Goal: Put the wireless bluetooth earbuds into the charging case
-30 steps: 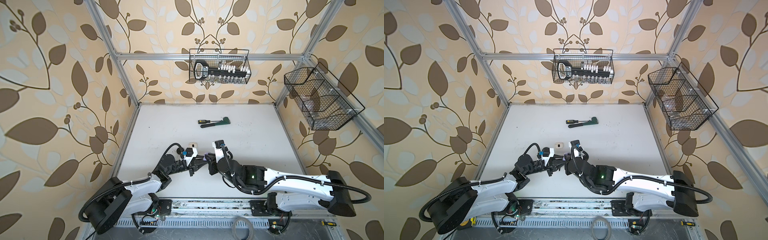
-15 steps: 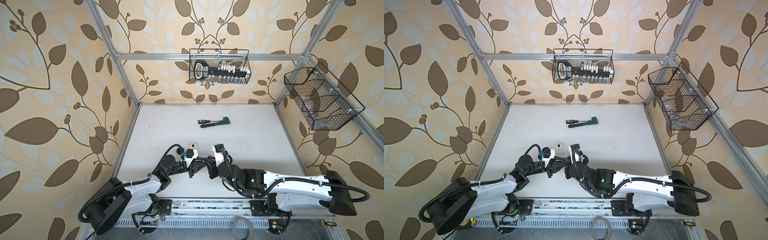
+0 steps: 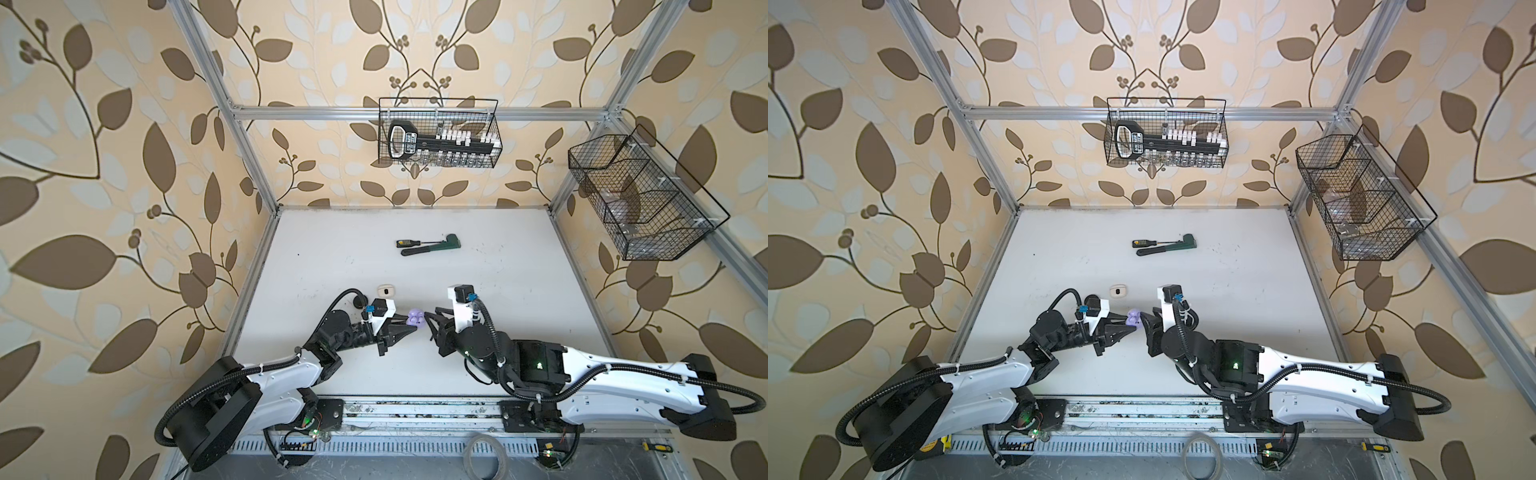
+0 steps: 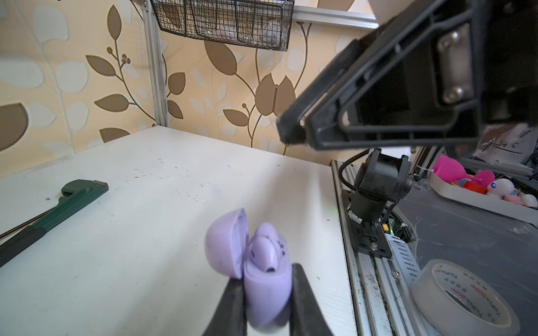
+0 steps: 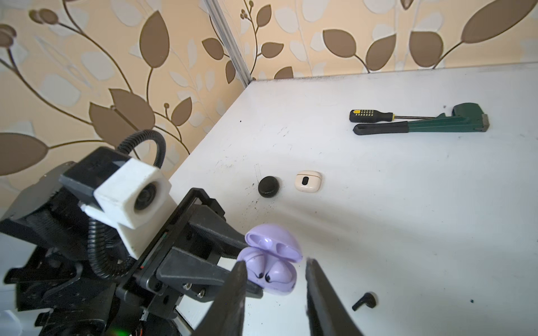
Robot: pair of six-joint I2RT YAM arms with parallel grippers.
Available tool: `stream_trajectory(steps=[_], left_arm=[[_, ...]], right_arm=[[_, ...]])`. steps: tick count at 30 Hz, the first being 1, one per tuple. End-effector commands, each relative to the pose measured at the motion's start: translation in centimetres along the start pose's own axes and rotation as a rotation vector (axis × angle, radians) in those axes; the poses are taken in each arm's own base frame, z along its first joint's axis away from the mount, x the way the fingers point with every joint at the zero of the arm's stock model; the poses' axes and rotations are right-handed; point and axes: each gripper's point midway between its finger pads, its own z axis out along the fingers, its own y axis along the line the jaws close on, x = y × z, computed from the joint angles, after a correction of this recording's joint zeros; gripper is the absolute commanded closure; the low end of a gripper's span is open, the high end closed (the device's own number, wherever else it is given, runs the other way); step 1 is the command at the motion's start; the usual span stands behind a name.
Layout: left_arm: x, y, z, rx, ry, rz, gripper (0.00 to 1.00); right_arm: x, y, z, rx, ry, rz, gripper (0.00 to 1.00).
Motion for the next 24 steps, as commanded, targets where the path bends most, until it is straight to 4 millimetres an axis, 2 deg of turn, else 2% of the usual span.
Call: stream_trajectory(steps=[1, 4, 8, 15, 24], left_arm=[[-2.4, -1.4, 0.1, 0.061, -0.073, 0.093, 1.00], [-2.5, -2.1, 0.1, 0.099, -0.078, 0.099, 1.00], [-2.6, -2.5, 0.1, 0.128, -0.079, 0.098, 1.00], [-2.7, -3.0, 0.3, 0.163, -0.078, 0.090, 1.00], [-2.6, -3.0, 0.4, 0.168, -0.072, 0.081, 1.00]], right_arm=[[-1.0, -2.9, 0.1, 0.073, -0.010, 0.013, 0.65], [-0.3, -5.3, 1.3, 0.080, 0.012, 0.068, 0.65], [1.7, -6.3, 3.1, 0.013, 0.064, 0.128, 0.65], [3.3, -4.2, 5.1, -0.104, 0.118, 0.126, 0.65], [3.4, -1.7, 5.2, -0.202, 0.113, 0.116, 0.66]])
